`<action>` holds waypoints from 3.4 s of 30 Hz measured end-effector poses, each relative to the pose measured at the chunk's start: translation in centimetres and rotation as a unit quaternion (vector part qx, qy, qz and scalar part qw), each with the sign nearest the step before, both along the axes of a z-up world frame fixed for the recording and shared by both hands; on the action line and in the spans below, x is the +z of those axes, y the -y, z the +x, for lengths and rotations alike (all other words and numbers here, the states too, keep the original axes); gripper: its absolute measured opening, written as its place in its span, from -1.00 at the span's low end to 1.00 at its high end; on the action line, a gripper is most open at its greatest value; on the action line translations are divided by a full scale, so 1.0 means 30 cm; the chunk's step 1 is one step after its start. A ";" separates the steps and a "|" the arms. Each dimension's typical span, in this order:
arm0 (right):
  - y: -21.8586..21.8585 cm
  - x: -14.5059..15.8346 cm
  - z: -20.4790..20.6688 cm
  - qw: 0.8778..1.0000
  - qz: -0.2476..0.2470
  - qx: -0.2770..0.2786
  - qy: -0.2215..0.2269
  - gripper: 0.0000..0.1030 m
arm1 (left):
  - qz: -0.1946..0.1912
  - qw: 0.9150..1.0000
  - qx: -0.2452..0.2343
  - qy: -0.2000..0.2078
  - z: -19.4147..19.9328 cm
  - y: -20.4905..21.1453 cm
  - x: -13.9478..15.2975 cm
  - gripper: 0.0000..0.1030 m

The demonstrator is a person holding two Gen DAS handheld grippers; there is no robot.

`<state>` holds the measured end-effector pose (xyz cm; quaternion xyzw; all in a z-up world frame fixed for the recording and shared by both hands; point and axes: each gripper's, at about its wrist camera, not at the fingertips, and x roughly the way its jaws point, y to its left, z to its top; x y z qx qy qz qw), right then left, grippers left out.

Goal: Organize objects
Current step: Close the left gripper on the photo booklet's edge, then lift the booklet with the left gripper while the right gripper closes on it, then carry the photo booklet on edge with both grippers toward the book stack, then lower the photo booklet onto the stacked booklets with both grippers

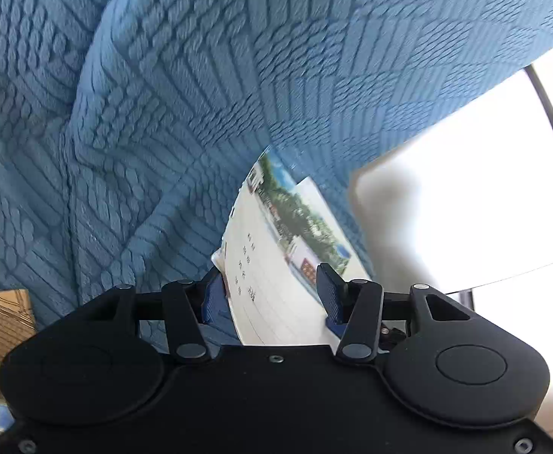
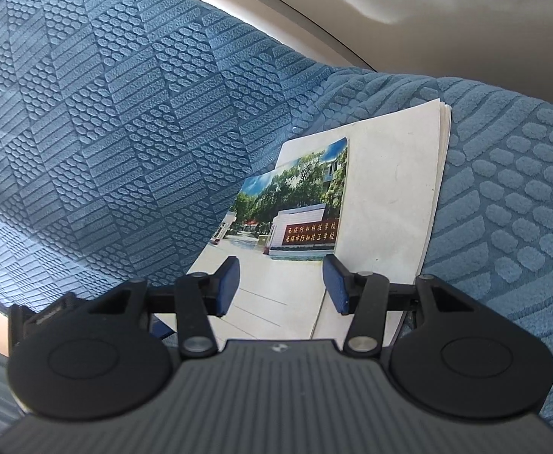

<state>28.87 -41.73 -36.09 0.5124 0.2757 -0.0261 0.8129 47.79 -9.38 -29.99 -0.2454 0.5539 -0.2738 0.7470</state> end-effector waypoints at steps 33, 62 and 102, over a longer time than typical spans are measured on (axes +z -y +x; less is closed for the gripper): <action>-0.149 -0.020 -0.156 0.943 0.326 0.020 0.069 0.64 | -0.046 0.994 0.094 -0.014 -0.144 0.087 0.132 -0.99; -0.218 0.349 -0.326 0.997 -0.009 0.071 0.034 -0.83 | 0.006 0.995 0.071 0.075 -0.593 -0.138 0.353 -0.92; -0.814 0.782 -0.310 0.965 -0.102 0.221 0.093 -0.82 | 0.018 0.962 0.214 0.166 -0.926 -0.759 0.702 -0.83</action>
